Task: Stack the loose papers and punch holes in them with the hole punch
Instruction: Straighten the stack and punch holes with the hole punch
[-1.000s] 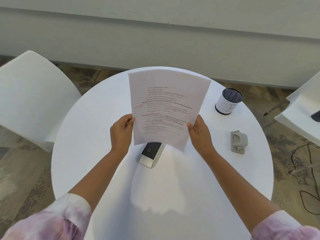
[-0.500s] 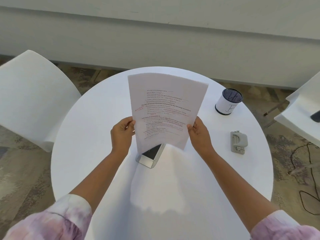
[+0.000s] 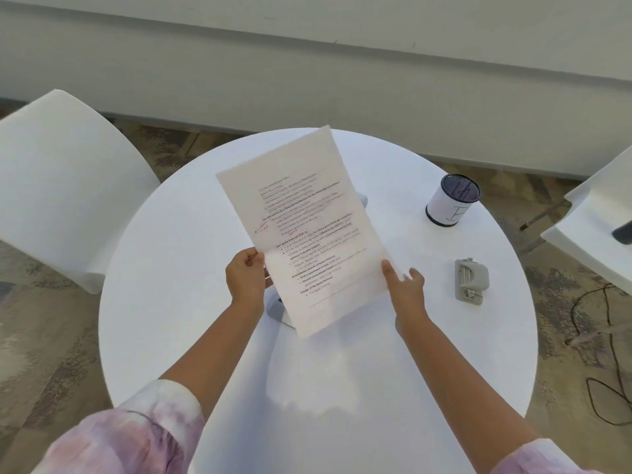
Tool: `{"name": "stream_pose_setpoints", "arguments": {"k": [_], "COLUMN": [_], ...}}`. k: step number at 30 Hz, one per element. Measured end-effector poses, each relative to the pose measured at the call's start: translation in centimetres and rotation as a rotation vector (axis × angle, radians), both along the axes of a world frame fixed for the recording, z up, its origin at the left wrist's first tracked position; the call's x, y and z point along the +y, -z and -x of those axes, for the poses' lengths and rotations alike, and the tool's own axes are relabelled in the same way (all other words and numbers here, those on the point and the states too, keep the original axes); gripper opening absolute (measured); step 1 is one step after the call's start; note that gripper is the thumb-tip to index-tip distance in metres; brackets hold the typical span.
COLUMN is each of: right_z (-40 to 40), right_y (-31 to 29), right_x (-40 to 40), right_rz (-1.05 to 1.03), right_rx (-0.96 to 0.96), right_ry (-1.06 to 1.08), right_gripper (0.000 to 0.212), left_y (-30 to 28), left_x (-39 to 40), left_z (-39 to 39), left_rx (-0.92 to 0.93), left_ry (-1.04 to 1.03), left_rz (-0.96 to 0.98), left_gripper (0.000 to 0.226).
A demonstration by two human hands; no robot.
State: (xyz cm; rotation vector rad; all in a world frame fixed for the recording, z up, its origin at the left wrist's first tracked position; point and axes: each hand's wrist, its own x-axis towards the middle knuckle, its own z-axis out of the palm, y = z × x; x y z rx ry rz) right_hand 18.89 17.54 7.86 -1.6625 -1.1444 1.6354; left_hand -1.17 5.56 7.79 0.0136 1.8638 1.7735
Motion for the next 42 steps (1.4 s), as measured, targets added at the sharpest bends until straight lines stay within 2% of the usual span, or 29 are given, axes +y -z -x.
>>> {"name": "stream_pose_setpoints", "arguments": {"k": [1,4,7,12,15,17,18,20,23,30,36,39,42], "right_z": [0.0,0.4,0.8,0.2,-0.6,-1.3,-1.6,-2.2,-2.9,-3.0,-1.8,-1.6,-1.5], "right_y": [0.2,0.5,0.4,0.0,-0.3,-0.6,-0.8,-1.0,-1.3,-1.5,-2.2,-2.4,-2.0], "right_x": [-0.1,-0.8,-1.1,0.5,1.7,2.4,2.7,3.3,4.0,4.4,4.0,3.9,3.6], "right_rz": [0.085,0.244,0.183,0.057,-0.011,-0.039,-0.043,-0.041,-0.069,-0.275,-0.358,-0.386,-0.378], "right_rx": [0.091,0.407,0.461,0.270,0.201,0.182,0.190,0.216,0.216,0.122,0.180,0.185,0.182], "right_ry": [0.023,-0.050,-0.110,-0.084,-0.138,-0.191,-0.223,-0.300,-0.375,-0.381,-0.359,-0.370,-0.402], "right_gripper": [0.076,0.038,0.021,0.018,0.028,0.026,0.025,0.024,0.028,0.013,0.019,0.022,0.029], "left_y": [0.1,0.3,0.4,0.4,0.2,-0.1,-0.2,-0.5,-0.9,-2.1,-2.6,-2.2,-1.8], "left_x": [0.1,0.3,0.3,-0.2,-0.3,-0.4,-0.4,-0.7,-1.3,-1.9,-1.4,-1.6,-2.0], "left_z": [-0.2,-1.3,-2.7,-2.8,-1.0,0.5,1.4,2.9,4.7,6.3,5.7,5.4,5.1], "left_rx": [-0.030,-0.152,-0.237,-0.293,-0.319,-0.315,-0.309,-0.288,-0.192,0.141,0.273,0.278,0.245], "left_ry": [-0.026,-0.091,-0.097,-0.062,-0.011,0.034,0.054,0.088,0.222,0.464,0.441,0.414,0.393], "left_rz": [-0.006,-0.054,-0.127,-0.224,-0.292,-0.281,-0.270,-0.253,-0.165,0.051,0.068,0.073,0.074], "left_gripper": [0.014,0.014,0.016,0.010,0.034,0.043,0.039,0.019,0.011,0.020,0.020,0.028,0.024]}}
